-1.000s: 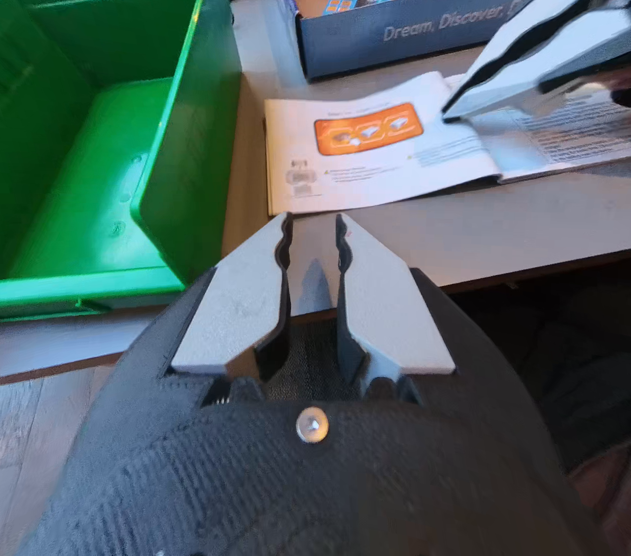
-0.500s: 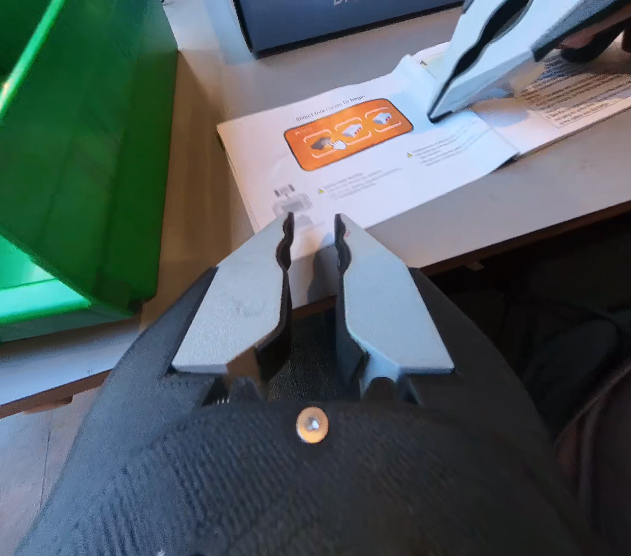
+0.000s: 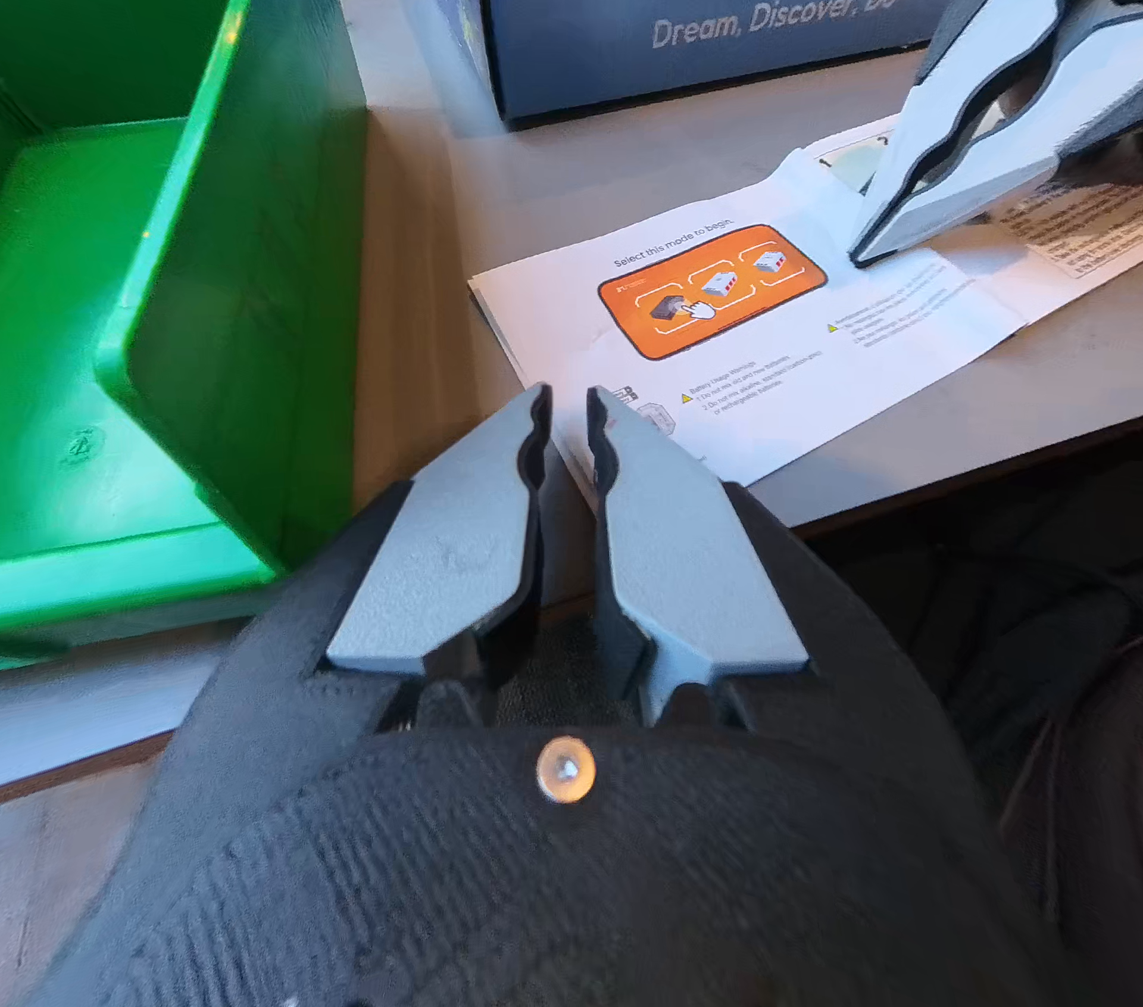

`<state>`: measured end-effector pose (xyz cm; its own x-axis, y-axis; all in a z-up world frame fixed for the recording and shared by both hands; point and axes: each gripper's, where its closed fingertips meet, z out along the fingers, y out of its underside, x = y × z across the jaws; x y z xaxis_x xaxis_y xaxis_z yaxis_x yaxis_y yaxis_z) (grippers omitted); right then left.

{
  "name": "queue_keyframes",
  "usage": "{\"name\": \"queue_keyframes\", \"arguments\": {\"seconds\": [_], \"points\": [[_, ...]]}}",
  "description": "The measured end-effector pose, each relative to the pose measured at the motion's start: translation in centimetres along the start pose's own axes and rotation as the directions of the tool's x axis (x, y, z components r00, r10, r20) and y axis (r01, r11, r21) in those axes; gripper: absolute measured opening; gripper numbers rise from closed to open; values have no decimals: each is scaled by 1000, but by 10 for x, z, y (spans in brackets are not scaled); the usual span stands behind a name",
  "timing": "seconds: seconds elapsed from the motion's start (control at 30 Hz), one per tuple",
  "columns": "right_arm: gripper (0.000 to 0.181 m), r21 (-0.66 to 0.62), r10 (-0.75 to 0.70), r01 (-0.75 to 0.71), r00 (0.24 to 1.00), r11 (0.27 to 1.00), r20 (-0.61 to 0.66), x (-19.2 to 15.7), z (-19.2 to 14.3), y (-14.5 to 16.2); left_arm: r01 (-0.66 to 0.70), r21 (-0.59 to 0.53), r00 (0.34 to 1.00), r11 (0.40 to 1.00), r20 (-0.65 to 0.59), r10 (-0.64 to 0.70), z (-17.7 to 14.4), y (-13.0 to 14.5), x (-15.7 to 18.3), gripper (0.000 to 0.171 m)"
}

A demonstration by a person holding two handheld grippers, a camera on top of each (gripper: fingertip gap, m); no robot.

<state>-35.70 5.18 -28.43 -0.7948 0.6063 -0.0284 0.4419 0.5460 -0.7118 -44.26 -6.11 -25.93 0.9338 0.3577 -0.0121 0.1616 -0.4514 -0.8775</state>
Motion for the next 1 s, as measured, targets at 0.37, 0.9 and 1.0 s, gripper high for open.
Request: {"name": "queue_keyframes", "arguments": {"seconds": [0.37,0.9,1.0], "points": [[0,3,19,-19,999,1000,26,-1,0,0,58,5,996,998,-71,-58,3,6,0,0],[0,4,32,-33,999,999,40,-1,0,0,65,33,994,997,-93,-61,2,4,2,0],[0,3,34,-35,999,999,42,-1,0,0,68,34,993,997,-95,-65,1,4,2,0]]}}
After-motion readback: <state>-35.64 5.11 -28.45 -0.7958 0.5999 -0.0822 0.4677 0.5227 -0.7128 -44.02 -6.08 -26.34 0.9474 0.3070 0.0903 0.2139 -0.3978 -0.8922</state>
